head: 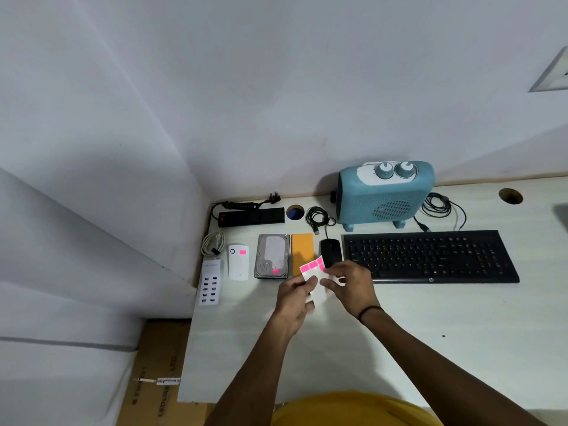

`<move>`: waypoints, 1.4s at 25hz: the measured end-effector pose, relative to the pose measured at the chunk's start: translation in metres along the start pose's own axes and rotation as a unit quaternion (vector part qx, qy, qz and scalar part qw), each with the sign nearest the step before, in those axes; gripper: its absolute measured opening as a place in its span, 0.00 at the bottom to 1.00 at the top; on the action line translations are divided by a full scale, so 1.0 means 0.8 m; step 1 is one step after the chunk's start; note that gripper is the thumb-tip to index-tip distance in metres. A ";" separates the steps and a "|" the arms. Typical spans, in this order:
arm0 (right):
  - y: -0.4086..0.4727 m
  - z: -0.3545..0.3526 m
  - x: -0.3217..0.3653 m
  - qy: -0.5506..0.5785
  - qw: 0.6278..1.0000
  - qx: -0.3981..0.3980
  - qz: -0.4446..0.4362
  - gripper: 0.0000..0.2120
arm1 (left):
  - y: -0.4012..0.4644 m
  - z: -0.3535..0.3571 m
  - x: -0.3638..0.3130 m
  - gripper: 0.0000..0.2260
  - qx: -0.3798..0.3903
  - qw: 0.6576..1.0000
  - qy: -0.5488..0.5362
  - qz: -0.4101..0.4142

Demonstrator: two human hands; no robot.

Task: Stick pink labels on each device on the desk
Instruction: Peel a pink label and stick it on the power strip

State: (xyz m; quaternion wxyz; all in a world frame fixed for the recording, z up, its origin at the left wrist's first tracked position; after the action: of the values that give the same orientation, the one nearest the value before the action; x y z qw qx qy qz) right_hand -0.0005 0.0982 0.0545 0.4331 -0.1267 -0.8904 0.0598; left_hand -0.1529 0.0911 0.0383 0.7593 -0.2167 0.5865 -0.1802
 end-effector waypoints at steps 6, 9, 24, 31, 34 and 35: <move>-0.001 -0.007 0.003 0.027 0.999 0.002 0.024 0.11 | 0.002 -0.002 0.001 0.08 0.038 0.996 0.080 0.023; 0.000 -0.009 0.003 0.037 0.998 0.013 0.040 0.07 | 0.003 -0.006 0.002 0.09 0.053 0.993 0.104 0.031; -0.004 -0.003 -0.029 0.187 0.956 0.043 0.222 0.06 | 0.012 0.001 0.029 0.11 0.075 0.988 0.135 -0.006; 0.006 0.006 -0.030 0.346 0.872 0.068 0.340 0.04 | 0.019 -0.002 0.026 0.11 0.070 0.989 0.128 -0.014; 0.008 0.008 -0.031 0.385 0.834 0.086 0.385 0.08 | 0.021 -0.004 0.027 0.10 0.065 0.990 0.120 -0.018; 0.008 0.009 -0.030 0.389 0.829 0.092 0.392 0.09 | 0.022 -0.003 0.026 0.09 0.063 0.991 0.115 -0.017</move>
State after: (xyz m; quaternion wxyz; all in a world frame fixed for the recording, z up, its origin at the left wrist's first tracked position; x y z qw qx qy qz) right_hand 0.0096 0.0979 0.0305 0.6932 -0.4371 -0.5145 0.2523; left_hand -0.1500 0.0946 0.0113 0.6960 -0.1565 0.6533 -0.2535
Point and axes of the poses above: each hand's wrist, its own y-axis towards the middle knuckle, its own z-axis out of the palm, x = y × z, the point moved 3 cm from there along y, towards the middle knuckle, and after that the axes turned 11 degrees about z, right-handed, at the moved point
